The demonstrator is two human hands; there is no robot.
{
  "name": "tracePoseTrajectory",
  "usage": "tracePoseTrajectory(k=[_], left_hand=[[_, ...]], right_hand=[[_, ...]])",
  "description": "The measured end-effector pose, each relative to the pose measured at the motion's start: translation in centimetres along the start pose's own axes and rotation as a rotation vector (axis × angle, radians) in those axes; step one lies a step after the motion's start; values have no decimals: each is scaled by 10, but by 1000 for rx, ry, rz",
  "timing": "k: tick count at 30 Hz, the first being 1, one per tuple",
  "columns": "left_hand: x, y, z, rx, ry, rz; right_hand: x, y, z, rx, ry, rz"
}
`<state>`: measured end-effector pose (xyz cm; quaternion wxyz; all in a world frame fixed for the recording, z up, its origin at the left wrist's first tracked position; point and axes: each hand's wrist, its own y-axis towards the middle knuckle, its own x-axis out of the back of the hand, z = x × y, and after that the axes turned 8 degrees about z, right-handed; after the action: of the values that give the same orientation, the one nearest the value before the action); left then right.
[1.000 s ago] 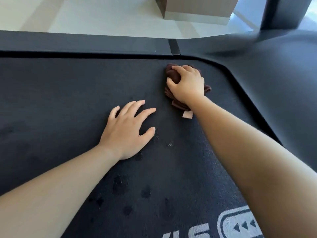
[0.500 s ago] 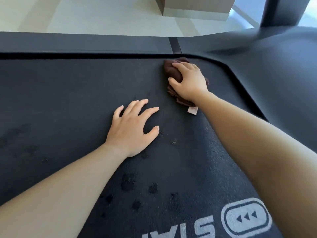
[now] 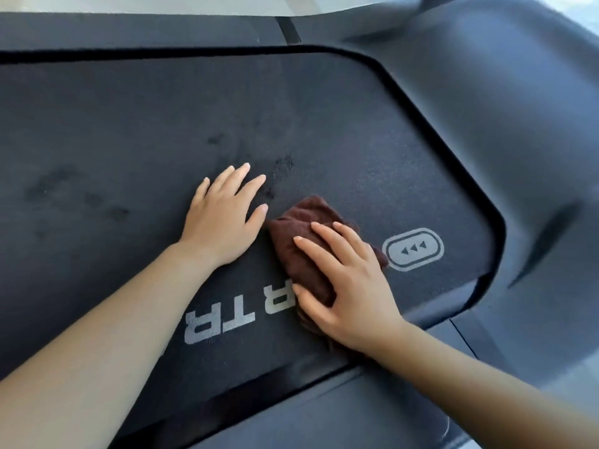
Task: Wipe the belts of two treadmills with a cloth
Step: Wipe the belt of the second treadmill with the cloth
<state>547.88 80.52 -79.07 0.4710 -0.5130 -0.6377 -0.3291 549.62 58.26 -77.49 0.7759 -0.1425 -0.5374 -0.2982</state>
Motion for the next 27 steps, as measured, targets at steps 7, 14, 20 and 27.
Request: tracePoseTrajectory(k=[7,14,20,27], left_hand=[[5,-50,23,-30,29,2],[13,-72,43,-6,38,-2],[21,-51,70,155,23,-35],[30,37,72,266,18,-24]], right_hand=[[7,56,-12,-51,-25,-31],[0,62,1,-105,-32,-35],[-10,69,12,101,-20,17],[-25,207,-3,-11,-27,-53]])
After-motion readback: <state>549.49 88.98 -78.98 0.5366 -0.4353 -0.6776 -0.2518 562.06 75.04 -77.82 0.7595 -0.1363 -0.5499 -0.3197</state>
